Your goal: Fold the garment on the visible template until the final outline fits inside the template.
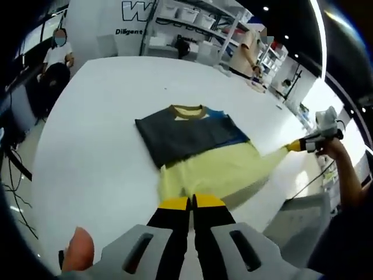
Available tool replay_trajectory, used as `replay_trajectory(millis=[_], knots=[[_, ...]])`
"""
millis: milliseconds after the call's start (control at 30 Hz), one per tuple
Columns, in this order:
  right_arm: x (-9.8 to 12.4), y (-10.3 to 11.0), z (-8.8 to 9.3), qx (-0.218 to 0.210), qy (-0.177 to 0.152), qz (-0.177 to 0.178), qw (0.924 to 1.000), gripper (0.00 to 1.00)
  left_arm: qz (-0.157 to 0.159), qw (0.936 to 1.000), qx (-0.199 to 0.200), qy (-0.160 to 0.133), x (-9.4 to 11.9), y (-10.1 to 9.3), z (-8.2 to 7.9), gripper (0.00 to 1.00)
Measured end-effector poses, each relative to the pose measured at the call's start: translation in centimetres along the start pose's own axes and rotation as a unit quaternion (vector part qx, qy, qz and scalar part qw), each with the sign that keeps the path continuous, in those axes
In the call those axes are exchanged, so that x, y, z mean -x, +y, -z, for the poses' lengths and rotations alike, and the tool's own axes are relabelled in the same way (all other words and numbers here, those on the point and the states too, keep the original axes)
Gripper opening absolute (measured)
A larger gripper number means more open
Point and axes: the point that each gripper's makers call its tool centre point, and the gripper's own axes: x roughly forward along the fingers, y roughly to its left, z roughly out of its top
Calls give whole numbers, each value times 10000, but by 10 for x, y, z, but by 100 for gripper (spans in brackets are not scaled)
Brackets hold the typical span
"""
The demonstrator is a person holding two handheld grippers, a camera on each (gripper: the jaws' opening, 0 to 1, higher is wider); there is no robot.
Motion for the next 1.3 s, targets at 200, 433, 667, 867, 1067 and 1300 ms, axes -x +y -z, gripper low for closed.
replay_trajectory(millis=[200, 433, 667, 867, 1067, 1300], knots=[[-7, -3, -21, 49, -117, 67, 9999, 0, -50, 9999, 12, -164, -11, 8, -22, 2], [-15, -8, -52, 41, -327, 85, 9994, 0, -143, 9992, -1, -363, -21, 19, -48, 2], [-27, -17, -81, -44, -505, 104, 9987, 0, -218, 9982, 50, -555, -33, 32, -75, 2], [-39, -23, -104, -30, -634, 163, 9978, 0, -291, 9969, 129, -722, -44, 44, -97, 2], [-54, -29, -126, -33, -705, 221, 9973, 0, -395, 9960, 104, -793, -58, 55, -114, 2], [-69, -38, -155, -7, -842, 312, 9960, 0, -473, 9948, 167, -891, -78, 71, -135, 3]])
